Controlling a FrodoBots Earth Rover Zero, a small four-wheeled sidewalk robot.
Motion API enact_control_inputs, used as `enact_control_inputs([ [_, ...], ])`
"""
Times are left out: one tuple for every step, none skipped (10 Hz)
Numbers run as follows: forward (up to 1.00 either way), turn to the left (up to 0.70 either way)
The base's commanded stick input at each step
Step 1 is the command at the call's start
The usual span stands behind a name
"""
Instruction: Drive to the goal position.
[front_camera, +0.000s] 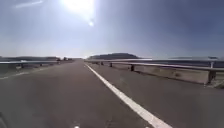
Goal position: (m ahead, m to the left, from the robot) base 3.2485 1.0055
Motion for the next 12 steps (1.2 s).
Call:
enact_control_inputs([
  [0.85,0.0],
  [0.85,0.0],
  [0.85,0.0],
  [0.85,0.0],
  [0.85,0.0],
  [0.85,0.0],
  [0.85,0.0],
  [0.85,0.0],
  [0.85,0.0],
  [0.85,0.0],
  [0.85,0.0],
  [0.85,0.0],
])
